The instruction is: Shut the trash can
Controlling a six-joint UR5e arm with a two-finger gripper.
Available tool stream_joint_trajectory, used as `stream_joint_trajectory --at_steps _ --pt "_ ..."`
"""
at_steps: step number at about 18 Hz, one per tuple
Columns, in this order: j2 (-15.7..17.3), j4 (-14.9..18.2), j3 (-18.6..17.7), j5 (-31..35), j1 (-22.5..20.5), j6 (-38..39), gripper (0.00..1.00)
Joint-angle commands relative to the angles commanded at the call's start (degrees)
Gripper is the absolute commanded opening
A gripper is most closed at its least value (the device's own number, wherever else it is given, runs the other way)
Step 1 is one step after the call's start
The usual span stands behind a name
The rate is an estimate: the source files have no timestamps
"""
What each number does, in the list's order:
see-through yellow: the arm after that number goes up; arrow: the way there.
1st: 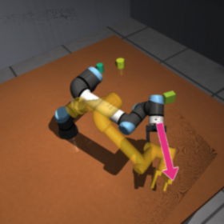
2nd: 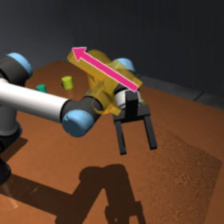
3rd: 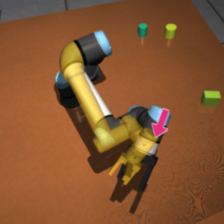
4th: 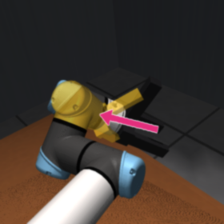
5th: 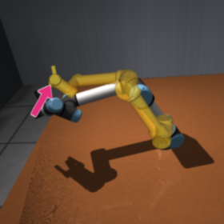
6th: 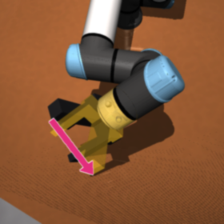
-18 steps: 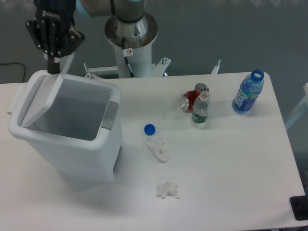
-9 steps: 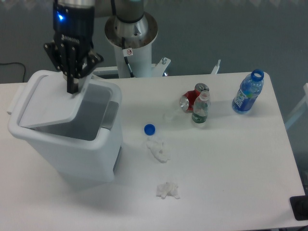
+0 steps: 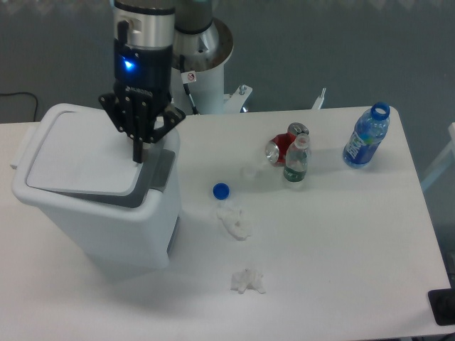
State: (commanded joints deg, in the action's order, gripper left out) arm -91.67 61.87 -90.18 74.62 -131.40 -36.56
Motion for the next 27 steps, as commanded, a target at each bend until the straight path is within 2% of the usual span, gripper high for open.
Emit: stream_joint_trajectory --at_steps 11,16,21,25,27 --pt "-0.26 0.09 0.26 -0.61 -0.09 0.09 0.00" --pt "0.87 0.09 2.28 -2.63 -1.49 0.70 0.00" --pt "4.12 0.35 3.34 -5.71 -3.08 1.67 0.00" --pt "8.25 0.26 3.34 -8.16 -1.85 4.74 0.00" --pt "10.19 0.35 3.25 -10.45 0.08 5.27 0.00"
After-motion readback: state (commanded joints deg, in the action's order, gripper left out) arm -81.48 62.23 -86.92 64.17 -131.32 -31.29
